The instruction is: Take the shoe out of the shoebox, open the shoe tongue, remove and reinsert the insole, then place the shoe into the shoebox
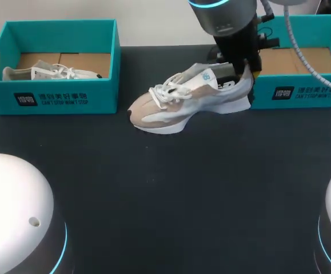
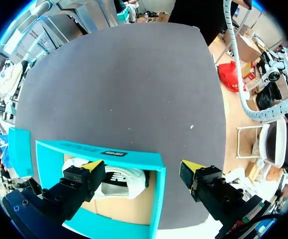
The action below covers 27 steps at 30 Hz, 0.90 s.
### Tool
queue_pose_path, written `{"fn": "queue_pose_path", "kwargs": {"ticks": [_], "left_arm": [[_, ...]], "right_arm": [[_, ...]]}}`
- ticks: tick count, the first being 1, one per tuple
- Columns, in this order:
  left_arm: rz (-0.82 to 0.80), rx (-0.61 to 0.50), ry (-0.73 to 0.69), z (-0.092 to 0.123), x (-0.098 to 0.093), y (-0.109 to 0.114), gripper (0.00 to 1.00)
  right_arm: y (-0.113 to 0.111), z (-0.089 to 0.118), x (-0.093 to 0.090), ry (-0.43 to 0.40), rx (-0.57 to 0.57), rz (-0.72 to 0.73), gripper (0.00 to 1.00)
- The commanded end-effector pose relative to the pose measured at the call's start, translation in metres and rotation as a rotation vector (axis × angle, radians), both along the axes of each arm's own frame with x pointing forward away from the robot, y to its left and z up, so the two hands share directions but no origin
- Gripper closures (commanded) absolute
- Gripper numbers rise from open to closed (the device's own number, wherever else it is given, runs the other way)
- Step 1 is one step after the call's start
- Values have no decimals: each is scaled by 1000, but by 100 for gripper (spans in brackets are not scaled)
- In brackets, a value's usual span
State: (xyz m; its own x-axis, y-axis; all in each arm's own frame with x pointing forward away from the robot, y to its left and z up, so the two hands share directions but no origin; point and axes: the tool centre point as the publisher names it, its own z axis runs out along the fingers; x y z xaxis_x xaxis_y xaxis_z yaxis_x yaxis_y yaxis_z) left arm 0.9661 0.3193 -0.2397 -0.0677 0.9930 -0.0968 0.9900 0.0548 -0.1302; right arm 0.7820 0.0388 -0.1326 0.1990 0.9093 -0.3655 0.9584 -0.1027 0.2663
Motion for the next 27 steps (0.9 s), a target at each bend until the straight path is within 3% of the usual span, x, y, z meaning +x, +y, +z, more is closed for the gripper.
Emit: {"fn": "queue_pose_path", "kwargs": {"ticks": [1,10,22,27], "left_arm": [[-1,2,-2,0,-1,0,0],[-1,2,-2,0,-1,0,0],[-1,2,-2,0,-1,0,0],[-1,2,-2,0,-1,0,0]], "right_arm": [[0,1,1,2,2,-1,100],[0,1,1,2,2,-1,100],[23,-42,-63,23,21,-65,100],[31,-59,-81,34,41,-91,100]]}}
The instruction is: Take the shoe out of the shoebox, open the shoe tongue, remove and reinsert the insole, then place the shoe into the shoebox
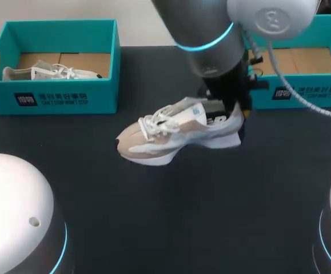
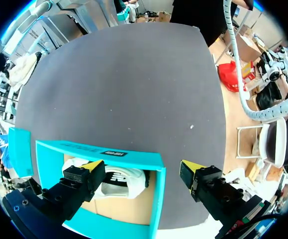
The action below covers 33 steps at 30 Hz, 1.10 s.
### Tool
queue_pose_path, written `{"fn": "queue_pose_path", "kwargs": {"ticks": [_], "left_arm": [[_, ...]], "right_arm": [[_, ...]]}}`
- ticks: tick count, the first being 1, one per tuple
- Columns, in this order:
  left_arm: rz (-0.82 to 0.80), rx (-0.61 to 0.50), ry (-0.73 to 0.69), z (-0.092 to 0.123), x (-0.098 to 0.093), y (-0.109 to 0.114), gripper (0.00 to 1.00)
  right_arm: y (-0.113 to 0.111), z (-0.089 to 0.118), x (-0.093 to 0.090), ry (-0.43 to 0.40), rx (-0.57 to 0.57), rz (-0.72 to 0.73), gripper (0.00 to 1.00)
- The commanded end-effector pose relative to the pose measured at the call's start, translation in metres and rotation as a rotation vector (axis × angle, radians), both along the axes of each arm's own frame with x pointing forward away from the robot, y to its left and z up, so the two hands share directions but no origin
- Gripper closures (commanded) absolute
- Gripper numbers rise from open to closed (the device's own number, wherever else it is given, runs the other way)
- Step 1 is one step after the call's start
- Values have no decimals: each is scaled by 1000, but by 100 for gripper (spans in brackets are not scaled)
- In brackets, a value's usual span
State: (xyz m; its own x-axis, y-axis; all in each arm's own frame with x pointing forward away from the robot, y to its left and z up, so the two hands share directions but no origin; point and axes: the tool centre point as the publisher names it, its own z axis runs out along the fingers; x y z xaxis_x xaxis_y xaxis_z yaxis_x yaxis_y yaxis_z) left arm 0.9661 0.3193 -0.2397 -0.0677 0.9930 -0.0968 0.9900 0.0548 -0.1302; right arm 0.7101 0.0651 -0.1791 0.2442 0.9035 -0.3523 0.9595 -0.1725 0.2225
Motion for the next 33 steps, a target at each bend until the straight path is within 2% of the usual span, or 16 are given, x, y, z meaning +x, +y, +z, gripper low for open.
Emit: {"fn": "queue_pose_path", "kwargs": {"ticks": [1,9,22,33], "left_arm": [[-1,2,-2,0,-1,0,0],[-1,2,-2,0,-1,0,0],[-1,2,-2,0,-1,0,0],[-1,2,-2,0,-1,0,0]], "right_arm": [[6,-16,-11,-8,17,-31,100],[22,-61,-18,17,46,-28,100],[33,-129,-18,-17,55,-53,100],[41,-164,-17,-30,53,-83,100]]}}
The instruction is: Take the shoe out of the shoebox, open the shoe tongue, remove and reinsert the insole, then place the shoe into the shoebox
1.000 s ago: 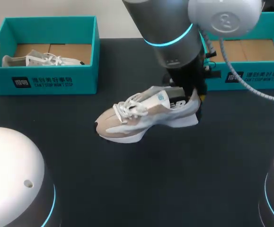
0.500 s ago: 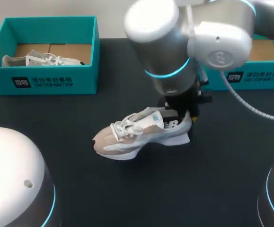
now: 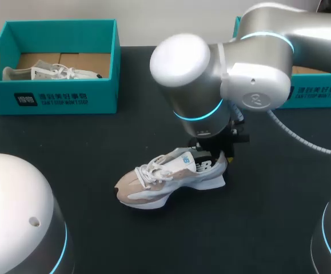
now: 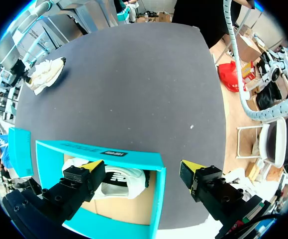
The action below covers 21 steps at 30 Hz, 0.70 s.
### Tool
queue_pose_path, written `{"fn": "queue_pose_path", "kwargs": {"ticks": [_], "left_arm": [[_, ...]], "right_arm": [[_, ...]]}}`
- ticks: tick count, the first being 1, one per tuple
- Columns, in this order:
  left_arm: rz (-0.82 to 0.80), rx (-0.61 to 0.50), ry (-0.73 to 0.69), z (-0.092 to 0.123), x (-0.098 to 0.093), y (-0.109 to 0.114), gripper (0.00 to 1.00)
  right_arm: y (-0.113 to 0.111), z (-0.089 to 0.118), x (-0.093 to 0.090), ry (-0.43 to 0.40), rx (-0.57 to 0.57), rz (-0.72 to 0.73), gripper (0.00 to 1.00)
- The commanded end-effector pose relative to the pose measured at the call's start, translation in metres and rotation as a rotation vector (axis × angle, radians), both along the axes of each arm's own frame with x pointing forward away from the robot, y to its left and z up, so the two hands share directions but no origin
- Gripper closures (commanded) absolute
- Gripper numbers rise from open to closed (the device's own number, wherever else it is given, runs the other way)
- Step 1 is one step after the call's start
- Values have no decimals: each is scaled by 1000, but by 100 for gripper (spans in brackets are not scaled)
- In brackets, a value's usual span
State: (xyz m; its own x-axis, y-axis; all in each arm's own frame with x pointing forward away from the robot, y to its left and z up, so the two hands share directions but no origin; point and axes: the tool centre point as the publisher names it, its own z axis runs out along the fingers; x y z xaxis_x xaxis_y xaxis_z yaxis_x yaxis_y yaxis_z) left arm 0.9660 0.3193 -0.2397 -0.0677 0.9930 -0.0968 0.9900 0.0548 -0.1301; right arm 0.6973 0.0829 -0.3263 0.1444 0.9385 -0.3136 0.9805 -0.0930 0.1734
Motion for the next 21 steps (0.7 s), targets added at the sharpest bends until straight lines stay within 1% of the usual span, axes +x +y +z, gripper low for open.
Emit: {"fn": "queue_pose_path", "kwargs": {"ticks": [1,2,4,5,12,19,21], "left_arm": [[-1,2,-2,0,-1,0,0],[-1,2,-2,0,-1,0,0],[-1,2,-2,0,-1,0,0],[-1,2,-2,0,-1,0,0],[-1,2,-2,0,-1,0,0],[-1,2,-2,0,-1,0,0],[-1,2,-2,0,-1,0,0]], "right_arm": [[24,-19,-3,-69,0,-180,100],[26,-21,-3,-66,9,-177,100],[30,-25,-1,-56,-11,-166,100],[32,-26,0,-51,4,-165,100],[50,-33,3,-59,12,-156,100],[54,-43,2,-86,-34,-161,100],[53,-46,2,-83,-48,-158,100]]}}
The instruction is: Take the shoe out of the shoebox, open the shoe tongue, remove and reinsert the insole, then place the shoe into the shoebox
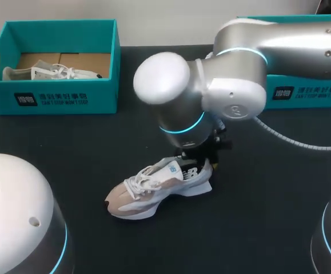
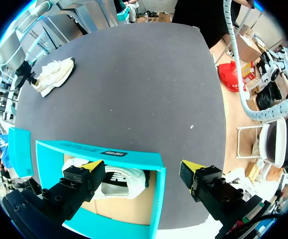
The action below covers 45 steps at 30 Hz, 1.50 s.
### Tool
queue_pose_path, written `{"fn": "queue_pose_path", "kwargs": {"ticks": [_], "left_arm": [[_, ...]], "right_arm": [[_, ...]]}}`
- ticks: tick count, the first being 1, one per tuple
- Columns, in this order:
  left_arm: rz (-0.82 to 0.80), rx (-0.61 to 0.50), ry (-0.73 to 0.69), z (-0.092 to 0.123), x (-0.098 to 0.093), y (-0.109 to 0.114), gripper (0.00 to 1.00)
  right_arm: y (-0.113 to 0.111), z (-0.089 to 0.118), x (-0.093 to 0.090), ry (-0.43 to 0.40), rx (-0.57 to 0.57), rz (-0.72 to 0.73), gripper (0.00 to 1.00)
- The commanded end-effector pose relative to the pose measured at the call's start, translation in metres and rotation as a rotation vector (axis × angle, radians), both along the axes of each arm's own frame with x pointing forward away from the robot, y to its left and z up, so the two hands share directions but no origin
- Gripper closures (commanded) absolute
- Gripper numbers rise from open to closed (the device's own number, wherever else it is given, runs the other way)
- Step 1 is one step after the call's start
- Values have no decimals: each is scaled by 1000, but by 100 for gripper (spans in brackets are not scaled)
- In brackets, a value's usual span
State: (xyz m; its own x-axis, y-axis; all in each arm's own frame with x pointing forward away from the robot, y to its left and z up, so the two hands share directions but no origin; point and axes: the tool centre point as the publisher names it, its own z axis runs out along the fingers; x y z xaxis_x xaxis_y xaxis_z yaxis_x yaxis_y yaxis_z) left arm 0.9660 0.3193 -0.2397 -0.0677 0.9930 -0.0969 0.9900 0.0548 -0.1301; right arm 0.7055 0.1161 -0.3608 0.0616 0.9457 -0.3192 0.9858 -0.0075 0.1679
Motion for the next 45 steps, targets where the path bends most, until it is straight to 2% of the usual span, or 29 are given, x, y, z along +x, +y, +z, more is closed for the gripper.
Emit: {"fn": "queue_pose_path", "kwargs": {"ticks": [1,6,7,8,10,11,12,14,21,26,27,29,31,32,33,34,45], "left_arm": [[-1,2,-2,0,-1,0,0],[-1,2,-2,0,-1,0,0],[-1,2,-2,0,-1,0,0],[-1,2,-2,0,-1,0,0],[-1,2,-2,0,-1,0,0],[-1,2,-2,0,-1,0,0],[-1,2,-2,0,-1,0,0],[-1,2,-2,0,-1,0,0],[-1,2,-2,0,-1,0,0],[-1,2,-2,0,-1,0,0],[-1,2,-2,0,-1,0,0],[-1,2,-2,0,-1,0,0],[-1,2,-2,0,-1,0,0],[-1,2,-2,0,-1,0,0],[-1,2,-2,0,-1,0,0],[-1,2,-2,0,-1,0,0],[-1,2,-2,0,-1,0,0]], "right_arm": [[20,-12,-6,-102,-43,-255,100],[20,-13,-5,-110,-40,-267,100],[19,-13,-5,-110,-37,-267,80],[19,-13,-4,-108,-33,-266,68],[19,-11,-4,-112,-32,-265,57],[20,-7,-4,-115,-28,-260,38],[20,-3,-5,-121,-26,-261,28],[20,4,-5,-133,-4,-259,0],[22,43,-8,-164,35,-183,0],[17,77,-10,-150,112,-43,0],[17,83,-11,-145,141,17,0],[18,93,-14,-148,131,123,0],[26,103,-20,-136,114,312,0],[28,106,-22,-96,143,398,0],[28,108,-24,-45,120,469,0],[25,109,-25,27,64,477,0],[25,109,-25,27,64,477,0]]}}
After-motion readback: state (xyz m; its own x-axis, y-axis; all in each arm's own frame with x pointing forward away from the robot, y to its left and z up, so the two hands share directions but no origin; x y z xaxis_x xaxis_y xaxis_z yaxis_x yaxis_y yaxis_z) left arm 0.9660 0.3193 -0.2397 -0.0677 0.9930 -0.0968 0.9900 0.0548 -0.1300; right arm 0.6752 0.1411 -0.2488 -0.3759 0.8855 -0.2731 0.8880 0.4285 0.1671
